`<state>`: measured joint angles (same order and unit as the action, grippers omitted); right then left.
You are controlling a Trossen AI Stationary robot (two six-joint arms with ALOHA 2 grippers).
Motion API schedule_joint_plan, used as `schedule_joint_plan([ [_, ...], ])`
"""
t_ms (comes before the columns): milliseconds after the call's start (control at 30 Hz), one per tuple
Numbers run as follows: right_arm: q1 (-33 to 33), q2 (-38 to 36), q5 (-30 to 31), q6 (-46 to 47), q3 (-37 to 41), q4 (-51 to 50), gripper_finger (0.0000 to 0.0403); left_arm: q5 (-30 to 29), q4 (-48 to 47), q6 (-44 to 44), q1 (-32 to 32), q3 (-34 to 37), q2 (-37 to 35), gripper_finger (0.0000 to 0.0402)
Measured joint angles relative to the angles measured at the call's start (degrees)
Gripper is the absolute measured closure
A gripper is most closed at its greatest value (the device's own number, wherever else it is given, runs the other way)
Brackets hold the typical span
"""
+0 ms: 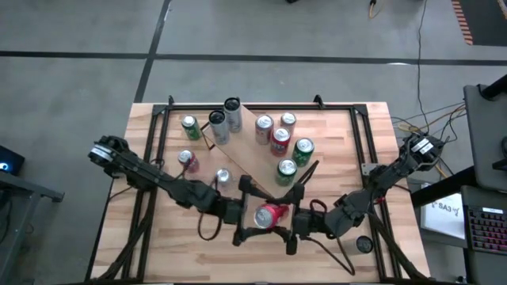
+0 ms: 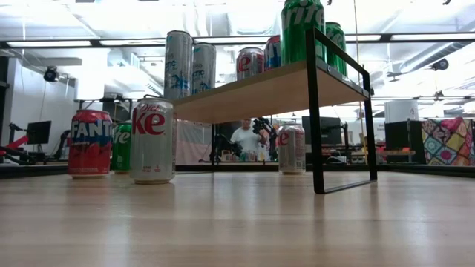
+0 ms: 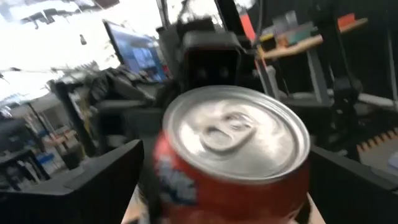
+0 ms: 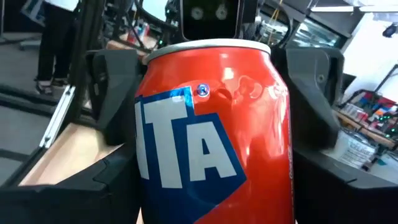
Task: Place canned beverage on shelf
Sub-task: Put the right orange soda can on the shelf aligned with the other orange soda can
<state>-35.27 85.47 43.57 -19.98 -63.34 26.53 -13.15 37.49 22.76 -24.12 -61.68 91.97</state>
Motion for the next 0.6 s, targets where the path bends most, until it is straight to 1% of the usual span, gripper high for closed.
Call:
schedule_joint_plan([
  [100, -0.3, 0.04, -0.11, 0.12, 0.74, -0.57, 0.0113, -0.15, -3.53, -1.37, 0.01, -2.82, 1.72, 0.0006],
  [267, -0.99, 0.04, 0.17, 0.45, 1.1, -0.42, 0.0113, 0.13, -10.63, -2.97, 0.0, -5.73, 1.01, 0.0014],
  [400, -1.12, 0.02, -0.18, 0.32, 1.1, 0.0, 0.0113, 0.25, -10.63, -3.74, -0.1, -6.1, 0.63, 0.0019],
  [600, -1.05, 0.02, -0.44, 0.5, 1.14, 0.4, 0.0113, 0.84, -10.18, -8.01, 1.28, -6.09, 1.39, 0.0019],
])
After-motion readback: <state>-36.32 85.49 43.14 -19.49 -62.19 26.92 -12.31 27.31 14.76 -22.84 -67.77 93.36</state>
